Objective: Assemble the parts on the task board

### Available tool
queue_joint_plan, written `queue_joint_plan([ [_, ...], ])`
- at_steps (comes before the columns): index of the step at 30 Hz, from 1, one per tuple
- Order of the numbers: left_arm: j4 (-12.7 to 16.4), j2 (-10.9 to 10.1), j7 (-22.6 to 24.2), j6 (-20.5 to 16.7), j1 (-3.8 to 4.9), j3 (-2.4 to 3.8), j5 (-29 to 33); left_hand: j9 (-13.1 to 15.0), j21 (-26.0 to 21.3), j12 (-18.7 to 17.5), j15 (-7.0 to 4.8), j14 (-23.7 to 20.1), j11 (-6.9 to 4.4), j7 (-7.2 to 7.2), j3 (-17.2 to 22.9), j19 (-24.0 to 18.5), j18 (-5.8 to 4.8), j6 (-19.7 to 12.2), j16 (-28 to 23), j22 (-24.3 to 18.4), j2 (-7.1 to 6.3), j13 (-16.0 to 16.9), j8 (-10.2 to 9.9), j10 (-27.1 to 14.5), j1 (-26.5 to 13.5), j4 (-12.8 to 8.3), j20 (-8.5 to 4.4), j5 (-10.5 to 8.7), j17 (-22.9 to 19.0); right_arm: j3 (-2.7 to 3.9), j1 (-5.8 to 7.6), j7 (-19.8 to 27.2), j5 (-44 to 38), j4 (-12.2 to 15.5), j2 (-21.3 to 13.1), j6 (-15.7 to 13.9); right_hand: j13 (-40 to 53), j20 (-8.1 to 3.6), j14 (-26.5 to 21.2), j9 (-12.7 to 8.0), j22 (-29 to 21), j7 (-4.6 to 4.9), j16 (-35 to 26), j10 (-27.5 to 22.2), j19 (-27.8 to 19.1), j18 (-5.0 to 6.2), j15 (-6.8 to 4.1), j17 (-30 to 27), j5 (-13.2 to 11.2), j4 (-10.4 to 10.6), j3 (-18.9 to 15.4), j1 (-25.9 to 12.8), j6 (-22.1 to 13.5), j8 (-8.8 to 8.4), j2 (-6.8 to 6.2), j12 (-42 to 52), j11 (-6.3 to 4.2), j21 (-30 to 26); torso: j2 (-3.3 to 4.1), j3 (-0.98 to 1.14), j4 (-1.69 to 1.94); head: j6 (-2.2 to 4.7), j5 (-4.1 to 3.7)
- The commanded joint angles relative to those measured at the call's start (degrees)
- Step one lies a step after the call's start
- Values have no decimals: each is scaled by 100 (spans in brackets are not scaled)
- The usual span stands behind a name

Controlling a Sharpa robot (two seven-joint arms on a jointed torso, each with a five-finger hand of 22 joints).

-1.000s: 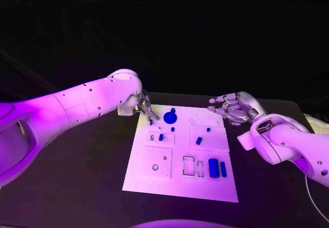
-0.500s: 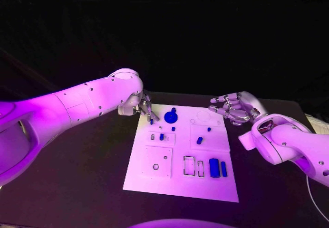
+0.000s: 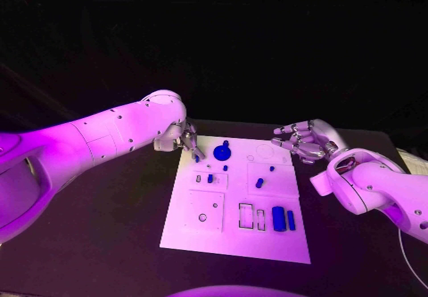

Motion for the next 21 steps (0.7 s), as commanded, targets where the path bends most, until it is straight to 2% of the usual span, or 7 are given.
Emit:
queue_joint_plan([
  [1,-1,19,-11,19,-5,1,26,10,7,4,-44,613,-30,-44,75,20,-35,-20,17,1,2,-15,32,12,96,-17,-32,37,1508,0,-4,29,-12,8,2,50,-3,2,267,5,1,-4,7,-5,12,97,-32,5,39,30,-4,16,46,-25,45,10,-14,-16,-2,1,-3,-3,-6],
  [10,-3,28,9,-40,-9,1,26,24,-1,-4,-56,613,-46,-60,273,17,-34,-30,17,2,31,-21,29,11,288,-91,-45,39,1508,0,-4,24,-16,9,3,53,4,2,268,5,4,-4,8,-1,14,97,-33,7,41,30,-3,17,46,-25,46,21,-14,-15,-1,-2,8,-10,-7],
  [13,-3,29,15,-86,-9,1,26,24,-8,-21,-69,613,-60,-75,467,14,-32,-59,17,0,93,-34,11,1,462,-171,-56,43,1508,0,-4,24,-17,9,3,55,4,2,268,5,4,-4,8,-1,14,97,-33,7,41,30,-3,17,46,-25,46,21,-14,-15,0,-1,8,-11,-9],
  [15,-5,29,22,-134,-9,1,26,17,-13,-51,-90,613,-78,-91,762,12,-30,-113,17,-2,166,-51,-21,-23,731,-320,-74,67,1508,0,-4,21,-22,10,2,59,4,2,268,5,4,-4,8,-1,14,97,-33,7,41,30,-3,17,46,-25,46,21,-14,-15,0,-1,5,-13,-6],
  [17,-4,27,37,-179,-10,1,26,16,-23,-86,-91,613,-71,-75,1087,6,-29,-159,17,-8,166,-72,-45,-45,905,-425,-85,83,1508,0,-4,0,-36,12,0,72,4,2,268,5,4,-4,8,-1,14,97,-33,7,41,30,-3,17,46,-25,46,21,-14,-15,-2,1,1,-27,3],
  [19,5,22,49,-208,-10,1,43,23,-34,-124,-77,613,-54,-47,1413,-1,-28,-186,17,-16,93,-100,-52,-61,973,-488,-81,120,1508,0,-4,-17,-46,13,-3,82,-1,2,268,5,-1,-4,6,-4,12,97,-33,5,44,31,-3,20,46,-26,49,16,-14,-18,-1,4,0,-37,12],
  [21,30,11,61,-236,-10,1,78,61,-46,-173,-56,613,3,-18,2060,-7,-35,-196,17,-19,-168,-148,-28,-59,850,-491,-35,168,1508,-1,-4,-37,-55,15,-8,91,0,2,268,5,-2,-4,6,-3,12,97,-33,5,46,31,-3,20,46,-26,49,18,-14,-18,-3,9,4,-40,7],
])
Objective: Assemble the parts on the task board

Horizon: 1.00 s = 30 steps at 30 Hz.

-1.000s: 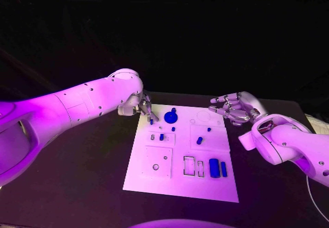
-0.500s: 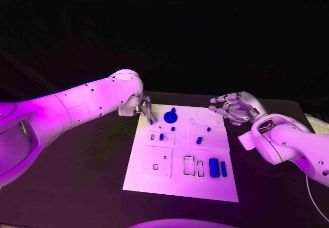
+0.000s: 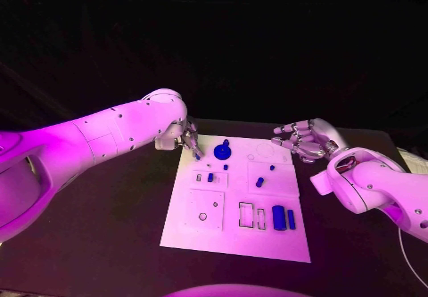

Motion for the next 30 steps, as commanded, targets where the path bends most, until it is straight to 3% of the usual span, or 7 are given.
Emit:
queue_joint_plan([
  [1,45,-11,56,-136,-13,-7,81,65,-29,-36,19,596,28,2,992,-8,-27,-28,17,-7,-232,-29,50,-4,-45,-392,1,77,1509,0,-4,-34,-57,12,-7,90,1,2,268,5,-1,-4,6,-2,12,97,-33,6,23,32,-3,21,46,-26,50,19,-14,-18,-4,8,3,-15,-5],
  [5,152,-73,126,-197,-13,-9,164,187,-25,-23,37,596,42,15,2016,3,-25,-28,17,22,-688,-30,172,56,-439,-480,13,222,1509,0,-4,-60,-63,12,-10,144,-4,2,267,4,-3,-4,3,-5,11,97,-33,3,33,33,-2,23,46,-26,53,15,-14,-20,-9,2,1,-16,-15],
  [11,477,-287,318,-457,-18,-50,250,318,-4,18,26,596,16,25,2726,26,-37,-22,17,72,-959,3,309,134,-818,-690,20,307,1509,-1,-4,-78,-62,11,-21,203,-10,1,266,4,-7,-3,-5,-12,10,98,-34,-2,85,37,8,44,47,-29,73,14,-15,-24,-22,11,14,8,0],
  [16,853,-587,476,-849,-50,-69,303,354,19,58,25,596,3,10,2938,49,-44,12,17,113,-1047,43,347,189,-952,-825,10,379,1509,-3,-4,-78,-58,20,-31,242,-18,1,264,3,-11,-2,-12,-17,8,99,-34,-9,97,37,9,49,48,-29,75,6,-15,-27,-35,30,13,10,-5],
  [21,1276,-916,637,-1160,-69,-77,335,367,51,87,16,596,-9,-3,3039,77,-54,52,17,160,-1104,74,361,232,-1041,-905,3,448,1509,-6,-4,-81,-54,27,-50,259,-18,1,264,3,-11,-2,-12,-17,8,99,-34,-9,97,37,9,49,48,-29,75,6,-15,-27,-35,21,26,4,-8],
  [24,1548,-1108,744,-1266,-95,-91,321,369,55,83,15,596,-12,-6,3055,81,-55,62,17,167,-1114,68,363,235,-1059,-918,1,453,1509,-8,-4,-84,-51,30,-60,264,-17,1,262,3,-13,-2,-20,-18,7,99,-34,-17,108,36,9,53,48,-30,73,8,-14,-29,-33,26,26,9,5],
  [30,2103,-1436,848,-1459,-244,-120,135,371,64,61,11,596,-19,-14,3092,88,-58,84,17,181,-1144,40,366,236,-1092,-950,-2,461,1509,-12,-4,-89,-50,30,-73,267,-26,1,261,3,-18,-1,-24,-27,5,100,-33,-20,125,30,8,66,49,-30,66,-2,-15,-32,-29,22,37,-9,15],
])
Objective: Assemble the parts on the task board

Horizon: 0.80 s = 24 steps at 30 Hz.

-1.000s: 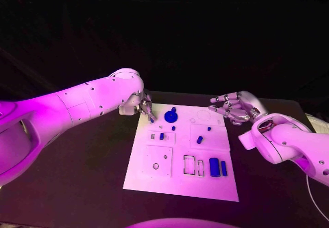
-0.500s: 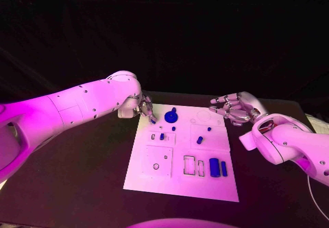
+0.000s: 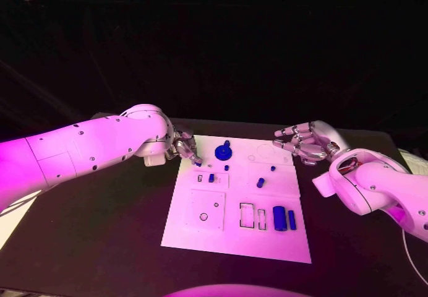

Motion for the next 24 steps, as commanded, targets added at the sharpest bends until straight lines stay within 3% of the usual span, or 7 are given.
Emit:
queue_joint_plan([
  [1,257,-107,275,-362,-89,-7,-121,5,21,-3,8,594,-3,-15,797,47,-59,58,17,146,6,-12,37,33,-68,-768,-3,18,1510,-2,-4,-5,-38,8,-4,96,-7,1,261,3,-2,-1,-23,-30,5,99,-33,-5,24,24,8,39,49,-31,21,-3,-15,-32,4,-3,11,-20,20],
  [5,503,-219,287,-530,-198,-12,-195,5,25,-3,7,594,-5,-17,808,50,-60,65,17,151,-1,-13,38,38,-78,-776,-4,20,1510,-5,-4,-6,-39,7,-9,94,-10,1,260,3,-12,-1,-27,-33,1,101,-33,-9,27,20,9,47,50,-31,18,-5,-15,-38,2,-9,19,-29,8],
  [9,712,-301,297,-609,-267,-14,-456,5,30,4,4,594,-10,-22,834,55,-61,80,17,159,-15,-5,37,53,-98,-792,-7,28,1510,-7,-4,-6,-39,4,-6,95,-10,1,260,3,-12,-1,-27,-33,1,101,-33,-9,27,20,9,47,50,-31,18,-5,-15,-38,12,-11,1,-16,17],
  [24,877,-367,-1,-467,-355,-18,-803,5,28,39,-1,594,-17,-29,870,55,-61,102,17,160,-32,40,38,84,-122,-815,-11,34,1510,-13,-4,-3,-39,-2,-10,98,-10,1,260,3,-12,-1,-27,-33,1,101,-33,-9,27,20,9,47,50,-31,18,-5,-15,-38,12,-13,10,-56,2],
])
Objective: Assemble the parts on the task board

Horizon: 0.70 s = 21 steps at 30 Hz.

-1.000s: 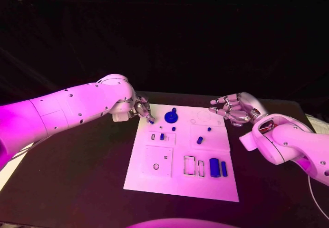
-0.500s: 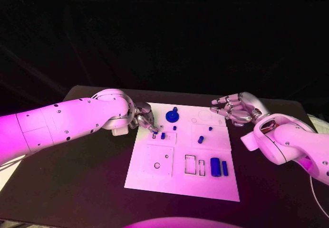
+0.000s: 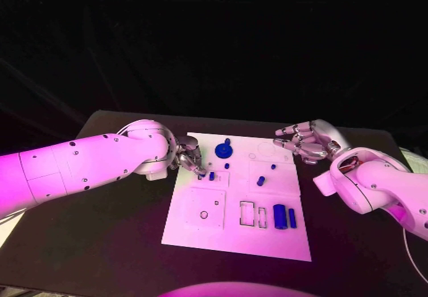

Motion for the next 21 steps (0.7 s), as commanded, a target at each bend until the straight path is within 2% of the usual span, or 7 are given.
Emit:
queue_joint_plan([
  [1,10,-11,-161,32,-11,2,-229,5,29,41,-3,594,-15,-19,749,36,-61,75,17,162,33,17,17,45,-10,-725,9,35,1505,-1,-4,8,-40,5,-3,75,-5,1,260,3,-5,-1,-27,-33,1,101,-33,-9,27,20,9,47,50,-31,18,-5,-15,-38,-1,0,9,-15,-9],
  [5,8,-27,-229,131,-17,2,-253,6,34,49,-4,594,-18,-21,761,39,-62,82,17,168,27,26,17,53,-18,-733,8,37,1505,-2,-5,13,-40,4,-2,76,-5,1,260,3,-5,-1,-27,-33,1,101,-33,-9,27,20,9,47,50,-31,18,-5,-15,-38,-3,6,0,-28,-8],
  [8,15,-38,-268,212,-20,3,-259,6,33,49,-4,594,-18,-21,763,39,-62,83,17,168,27,26,18,54,-18,-733,8,37,1505,-3,-6,15,-45,0,0,76,-5,1,260,3,-5,-1,-27,-33,1,101,-33,-9,27,20,9,47,50,-31,18,-5,-15,-38,-1,1,-5,-35,-13],
  [21,-16,6,-328,329,-59,3,-265,6,19,46,-7,594,-22,-25,791,30,-58,97,17,151,13,25,18,60,-36,-752,5,44,1505,-6,-8,20,-50,-2,11,81,-5,1,260,3,-3,-1,-27,-34,2,101,-33,-7,33,16,10,58,52,-31,15,-1,-15,-38,-7,6,1,-47,1],
])
